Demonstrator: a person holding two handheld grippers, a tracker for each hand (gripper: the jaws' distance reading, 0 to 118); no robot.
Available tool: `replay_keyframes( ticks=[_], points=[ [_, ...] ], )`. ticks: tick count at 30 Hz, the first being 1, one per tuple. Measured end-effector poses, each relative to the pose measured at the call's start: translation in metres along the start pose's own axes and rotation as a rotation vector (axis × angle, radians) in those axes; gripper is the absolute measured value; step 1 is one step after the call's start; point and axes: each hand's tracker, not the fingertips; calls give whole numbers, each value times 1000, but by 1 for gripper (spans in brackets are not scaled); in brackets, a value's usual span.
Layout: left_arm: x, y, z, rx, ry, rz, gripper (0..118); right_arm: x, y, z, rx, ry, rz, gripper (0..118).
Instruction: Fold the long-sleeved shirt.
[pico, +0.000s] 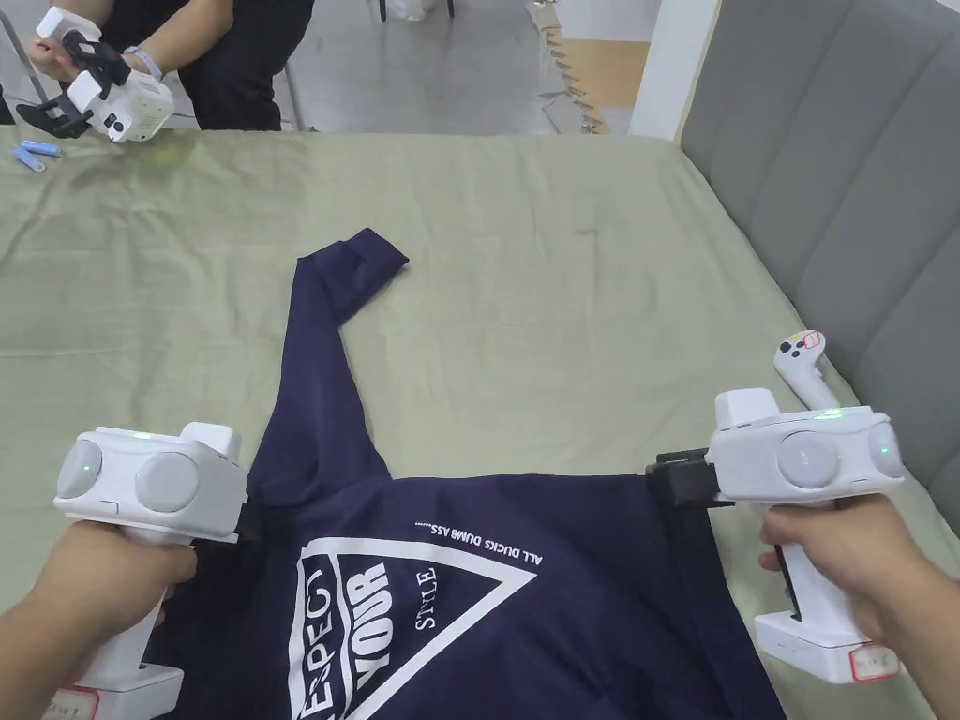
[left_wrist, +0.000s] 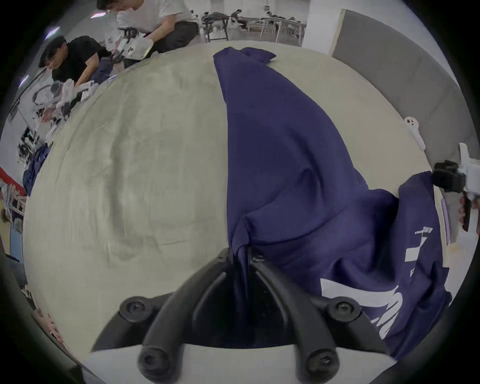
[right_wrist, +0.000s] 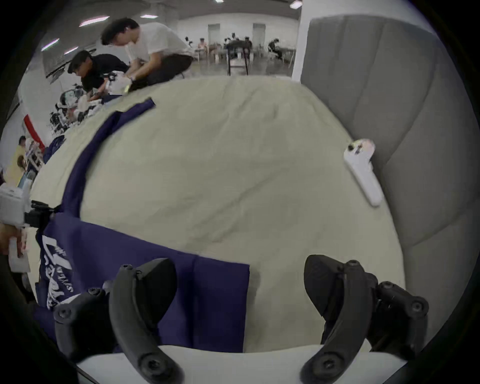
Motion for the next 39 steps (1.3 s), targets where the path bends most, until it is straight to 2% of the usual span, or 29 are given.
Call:
replay_keyframes(
  ticks=[3,5,7,9,11,13,16,20,23,27,30,39],
  points=[
    [0,1,-1,-3,3,-2,12,-2,-3,-13,-62,23,-22,103],
    [0,2,-2,-6,1,2,12,-3,-5,-22,-72,21,1,103],
    [-2,3,-2,-9,-5,10,12,-2,-6,-25,-71,20,-8,102],
    [-4,3,-3,-7,-12,24,12,-6,-6,-18,-68,13,-1,92],
    [-5,1,-2,7,-12,51,12,-16,-9,-5,-19,21,62,57],
    [-5,-5,4,43,-16,87,11,-27,-15,4,-12,25,84,7],
    [-19,-9,31,146,-61,264,11,-44,-26,21,17,-17,171,7],
    [-19,-12,86,236,-78,190,11,-28,-23,70,140,32,88,6],
    [-29,-12,122,289,-91,215,11,-22,-15,118,221,27,105,6],
    [-48,-15,171,391,-111,294,11,-10,-5,176,334,34,75,6],
    [-60,-17,212,460,-149,327,11,-7,1,214,397,29,85,6],
    [-64,-6,353,698,-146,222,11,-11,35,320,586,27,62,6]
  ],
)
